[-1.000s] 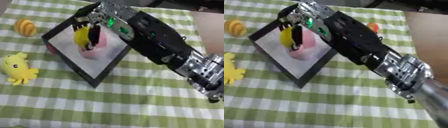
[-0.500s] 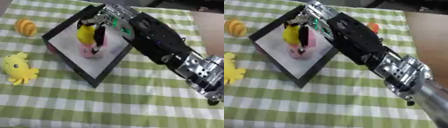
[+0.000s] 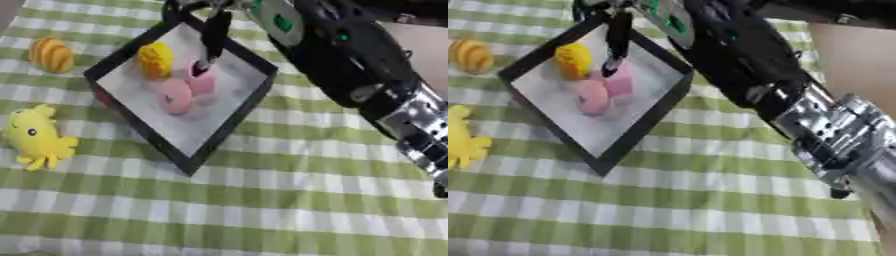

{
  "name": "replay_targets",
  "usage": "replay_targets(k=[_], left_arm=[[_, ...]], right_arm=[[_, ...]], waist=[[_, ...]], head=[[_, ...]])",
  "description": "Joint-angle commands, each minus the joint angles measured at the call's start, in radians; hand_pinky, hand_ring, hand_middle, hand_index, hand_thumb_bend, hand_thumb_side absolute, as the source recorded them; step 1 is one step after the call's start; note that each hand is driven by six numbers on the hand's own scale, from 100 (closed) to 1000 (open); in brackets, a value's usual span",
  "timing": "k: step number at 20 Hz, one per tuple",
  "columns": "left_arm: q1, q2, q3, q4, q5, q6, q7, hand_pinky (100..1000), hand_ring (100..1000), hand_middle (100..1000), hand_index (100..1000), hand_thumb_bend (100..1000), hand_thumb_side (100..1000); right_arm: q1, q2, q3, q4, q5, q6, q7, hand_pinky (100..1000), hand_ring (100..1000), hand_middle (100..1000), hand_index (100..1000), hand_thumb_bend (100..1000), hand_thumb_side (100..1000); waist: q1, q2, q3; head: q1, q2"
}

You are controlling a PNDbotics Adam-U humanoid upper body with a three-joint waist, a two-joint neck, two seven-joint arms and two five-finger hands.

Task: Pick up objects on the table and place them in the box.

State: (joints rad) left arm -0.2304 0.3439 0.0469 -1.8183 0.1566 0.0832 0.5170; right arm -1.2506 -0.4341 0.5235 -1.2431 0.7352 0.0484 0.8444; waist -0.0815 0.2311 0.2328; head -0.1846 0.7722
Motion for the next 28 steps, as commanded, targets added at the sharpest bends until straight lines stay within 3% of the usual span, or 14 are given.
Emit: replay_targets(k=[1, 9, 18, 28], left_arm=[[-0.003, 0.029, 0.014, -0.017, -0.002, -0.002, 0.005, 806, 841, 735, 852, 324, 764], [-0.002, 0.026, 0.016, -0.014, -0.001, -0.001, 0.008, 807, 842, 735, 852, 324, 763], [-0.004, 0.023, 0.018, -0.016, -0.003, 0.001, 0.012, 807, 842, 733, 851, 325, 760], [-0.006, 0.025, 0.018, -0.017, -0.004, 0.002, 0.01, 806, 842, 732, 851, 326, 758]], right_arm=[[-0.021, -0.082, -0.041, -0.046, -0.025, 0.041, -0.004, 886, 871, 842, 915, 601, 284], [0.043, -0.156, -0.135, 0.077, 0.008, 0.12, -0.077, 881, 860, 824, 900, 579, 289], [0.107, -0.186, -0.218, 0.248, 0.093, 0.118, -0.16, 880, 864, 829, 901, 582, 282], [0.148, -0.205, -0.242, 0.333, 0.155, 0.084, -0.151, 876, 858, 815, 888, 578, 281]], waist=[[0.006, -0.009, -0.004], [0.009, -0.003, -0.007], [0.012, 0.005, -0.007], [0.012, 0.008, -0.005]], head=[[0.008, -0.002], [0.013, -0.002], [0.01, -0.002], [0.016, -0.002]])
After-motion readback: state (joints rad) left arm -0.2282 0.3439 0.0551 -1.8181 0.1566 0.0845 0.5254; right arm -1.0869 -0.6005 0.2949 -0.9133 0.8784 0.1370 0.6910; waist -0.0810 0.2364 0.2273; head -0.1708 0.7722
